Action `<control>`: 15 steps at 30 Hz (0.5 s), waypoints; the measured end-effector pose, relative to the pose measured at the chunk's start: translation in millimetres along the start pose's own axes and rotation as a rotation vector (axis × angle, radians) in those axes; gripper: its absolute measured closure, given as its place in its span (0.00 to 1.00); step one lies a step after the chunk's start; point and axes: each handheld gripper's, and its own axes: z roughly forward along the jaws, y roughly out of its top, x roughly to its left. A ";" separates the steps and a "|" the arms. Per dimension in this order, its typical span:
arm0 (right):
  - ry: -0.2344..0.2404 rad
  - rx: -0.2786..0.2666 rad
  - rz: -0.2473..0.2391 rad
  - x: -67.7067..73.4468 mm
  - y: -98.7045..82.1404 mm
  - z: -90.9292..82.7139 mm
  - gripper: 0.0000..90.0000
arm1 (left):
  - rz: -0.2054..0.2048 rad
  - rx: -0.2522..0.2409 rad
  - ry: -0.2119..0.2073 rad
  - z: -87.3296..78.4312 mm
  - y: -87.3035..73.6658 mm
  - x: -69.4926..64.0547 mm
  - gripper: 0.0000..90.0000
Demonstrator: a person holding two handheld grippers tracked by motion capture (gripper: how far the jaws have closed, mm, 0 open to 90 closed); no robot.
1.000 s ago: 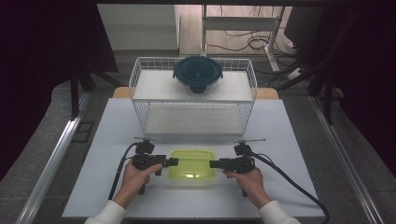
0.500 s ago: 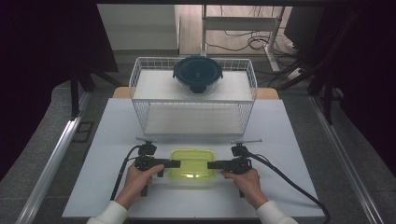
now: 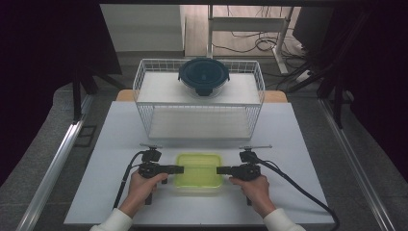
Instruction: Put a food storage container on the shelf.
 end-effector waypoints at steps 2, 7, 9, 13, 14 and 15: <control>-0.005 -0.008 -0.003 1.2 0.1 -2.2 0.85 | 0.013 -0.010 0.021 -2.2 -1.5 -3.0 0.79; -0.001 -0.036 -0.027 5.1 0.6 -9.6 0.87 | 0.024 -0.040 0.010 -9.1 -2.5 -7.7 0.86; 0.004 -0.043 -0.036 6.8 0.5 -12.3 0.87 | 0.026 -0.050 0.003 -10.9 -2.4 -8.7 0.88; -0.003 -0.054 -0.065 10.4 0.2 -16.4 0.87 | 0.045 -0.057 0.003 -12.8 -2.7 -11.9 0.88; -0.008 -0.054 -0.074 11.9 0.3 -17.4 0.87 | 0.051 -0.054 0.004 -13.5 -2.8 -12.9 0.88; -0.015 -0.060 -0.090 14.6 0.7 -19.3 0.87 | 0.053 -0.059 0.000 -13.7 -3.0 -13.4 0.88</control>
